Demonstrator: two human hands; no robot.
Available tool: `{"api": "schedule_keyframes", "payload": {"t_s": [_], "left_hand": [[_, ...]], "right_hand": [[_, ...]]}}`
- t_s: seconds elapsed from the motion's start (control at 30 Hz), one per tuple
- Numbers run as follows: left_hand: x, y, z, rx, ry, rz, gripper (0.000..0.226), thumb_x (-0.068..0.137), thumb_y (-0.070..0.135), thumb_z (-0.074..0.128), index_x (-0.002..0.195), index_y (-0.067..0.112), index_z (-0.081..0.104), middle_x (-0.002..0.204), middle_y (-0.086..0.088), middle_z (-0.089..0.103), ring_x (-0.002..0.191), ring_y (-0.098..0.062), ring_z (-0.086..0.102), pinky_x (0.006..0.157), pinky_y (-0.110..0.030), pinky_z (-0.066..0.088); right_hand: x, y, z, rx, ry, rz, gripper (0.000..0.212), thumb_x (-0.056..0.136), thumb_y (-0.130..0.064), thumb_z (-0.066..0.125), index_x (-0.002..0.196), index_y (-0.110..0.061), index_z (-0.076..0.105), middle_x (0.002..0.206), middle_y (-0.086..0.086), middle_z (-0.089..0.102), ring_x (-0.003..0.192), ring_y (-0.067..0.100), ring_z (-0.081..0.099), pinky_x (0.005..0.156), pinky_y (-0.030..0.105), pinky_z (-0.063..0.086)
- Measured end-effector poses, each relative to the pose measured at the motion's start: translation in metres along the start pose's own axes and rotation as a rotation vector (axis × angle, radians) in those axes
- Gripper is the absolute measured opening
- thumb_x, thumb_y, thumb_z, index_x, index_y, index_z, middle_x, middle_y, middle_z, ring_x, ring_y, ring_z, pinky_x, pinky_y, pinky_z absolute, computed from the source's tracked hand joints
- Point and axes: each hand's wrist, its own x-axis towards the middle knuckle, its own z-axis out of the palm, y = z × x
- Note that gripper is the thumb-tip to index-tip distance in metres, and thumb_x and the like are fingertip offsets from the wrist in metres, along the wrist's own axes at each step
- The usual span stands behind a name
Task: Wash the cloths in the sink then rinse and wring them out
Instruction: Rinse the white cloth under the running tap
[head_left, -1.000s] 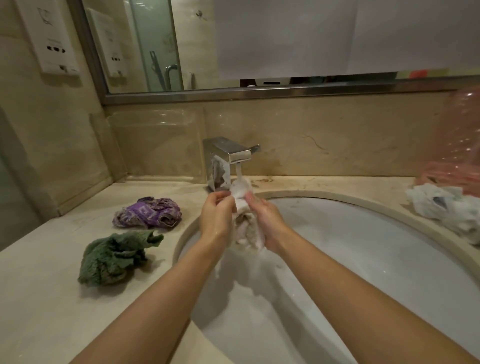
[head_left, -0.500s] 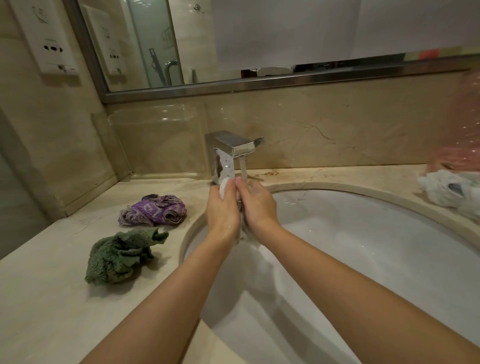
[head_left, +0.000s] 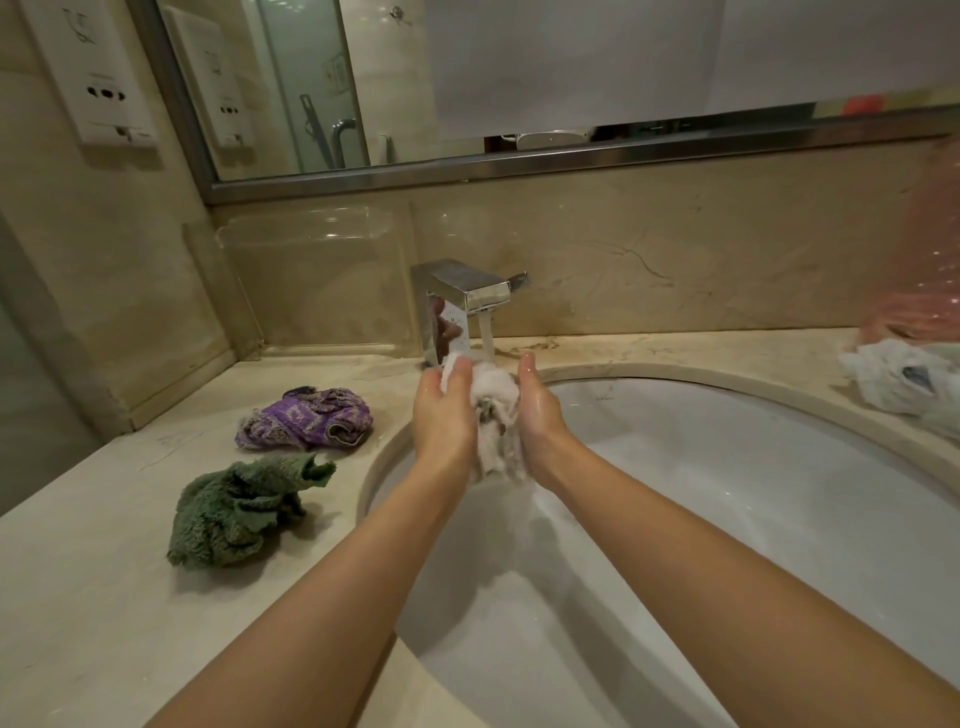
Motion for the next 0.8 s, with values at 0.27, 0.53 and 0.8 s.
{"api": "schedule_keyframes", "payload": {"t_s": [0.27, 0.53, 0.8], "left_hand": [[-0.002, 0.008, -0.007, -0.125, 0.167, 0.092, 0.027, 0.104, 0.030, 0.037, 0.083, 0.030, 0.054, 0.100, -0.006, 0.064, 0.100, -0.026, 0.063, 0.096, -0.048, 0.050], [-0.005, 0.008, -0.014, 0.148, 0.272, 0.262, 0.040, 0.082, 0.000, 0.048, 0.113, 0.024, 0.042, 0.121, -0.002, 0.047, 0.108, -0.020, 0.049, 0.097, -0.040, 0.044], [0.002, -0.008, -0.017, 0.701, -0.221, 0.105, 0.018, 0.086, 0.025, 0.067, 0.101, 0.016, 0.068, 0.087, 0.000, 0.069, 0.084, -0.018, 0.064, 0.069, -0.030, 0.050]], "right_hand": [[-0.010, -0.002, -0.018, -0.227, -0.188, 0.005, 0.050, 0.087, -0.057, 0.055, 0.106, -0.013, 0.069, 0.096, 0.004, 0.073, 0.094, 0.020, 0.068, 0.081, 0.034, 0.056], [-0.012, -0.005, -0.017, -0.391, 0.208, -0.229, 0.046, 0.094, -0.040, 0.057, 0.095, 0.004, 0.071, 0.094, 0.018, 0.072, 0.090, 0.031, 0.066, 0.084, 0.038, 0.051], [-0.010, -0.014, -0.004, -0.243, 0.105, -0.252, 0.032, 0.094, -0.039, 0.057, 0.079, -0.015, 0.070, 0.094, 0.011, 0.073, 0.090, 0.024, 0.069, 0.081, 0.031, 0.056]]}}
